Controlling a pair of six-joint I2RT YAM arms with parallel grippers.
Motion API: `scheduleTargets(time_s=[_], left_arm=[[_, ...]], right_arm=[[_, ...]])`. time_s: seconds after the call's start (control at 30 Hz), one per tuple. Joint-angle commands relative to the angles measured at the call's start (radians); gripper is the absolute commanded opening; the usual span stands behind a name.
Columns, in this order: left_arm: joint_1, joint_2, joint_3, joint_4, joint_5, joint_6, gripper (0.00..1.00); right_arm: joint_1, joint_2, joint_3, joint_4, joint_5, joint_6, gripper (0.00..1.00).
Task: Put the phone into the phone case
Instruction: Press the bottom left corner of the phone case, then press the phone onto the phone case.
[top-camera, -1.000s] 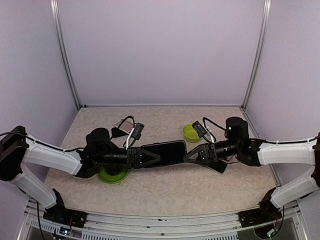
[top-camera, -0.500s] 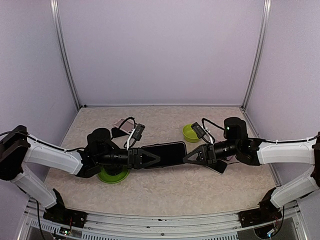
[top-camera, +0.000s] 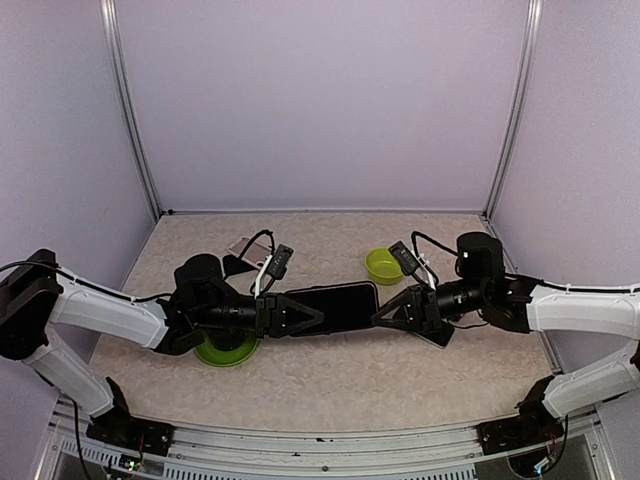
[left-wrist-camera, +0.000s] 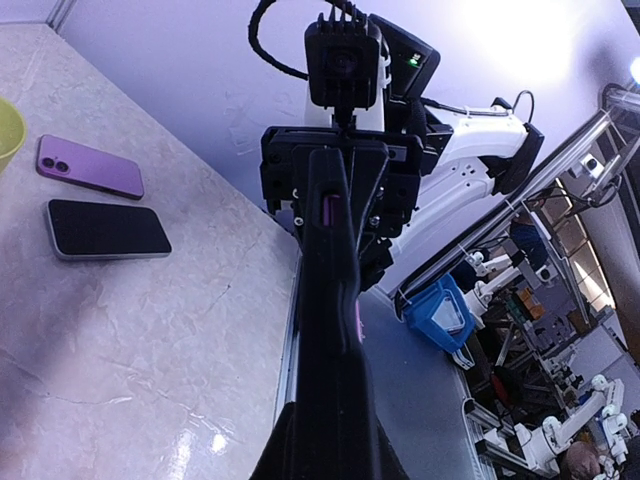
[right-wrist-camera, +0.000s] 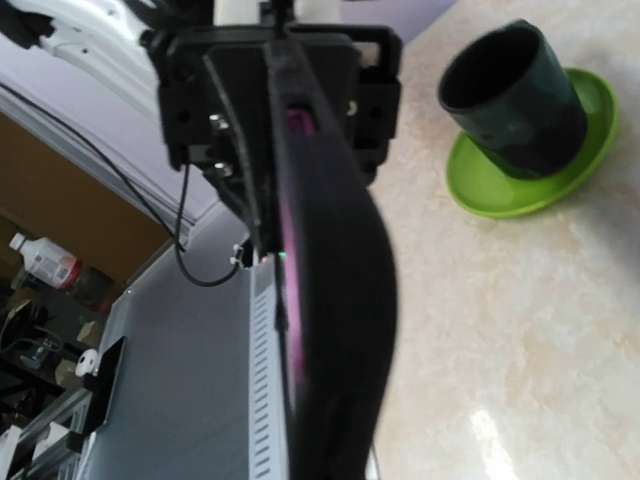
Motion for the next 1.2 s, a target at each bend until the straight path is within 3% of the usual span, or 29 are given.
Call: scheduleTargets(time_s=[0.0,0.3,0.57,0.97,1.17], left_arm=[[0.025,-0.020,0.000,0.014,-0.014,-0.005,0.00],[0.025,-0.009,-0.007,0.040,0.000,-0.022,0.00],[0.024,-0.011,-0.014,0.040,-0.001,-0.024,0.00],[-0.003,0.028,-0.008,0.060,0.006,-0.039,0.00],[-0.008,0.041,-0.003,0.062,0.006,-0.041,0.00]], right_arm=[[0.000,-0.077,-0.026,0.086,-0.119,-0.012,0.14],[-0.041,-0.102,-0.072,0.219,-0.176,0.083,0.31],[-0.049,-0.070,-0.013,0.068,-0.018,0.039,0.56],[-0.048,0.006,0.041,0.011,0.196,0.048,0.61],[-0.043,0.028,0.050,0.014,0.204,0.052,0.53]])
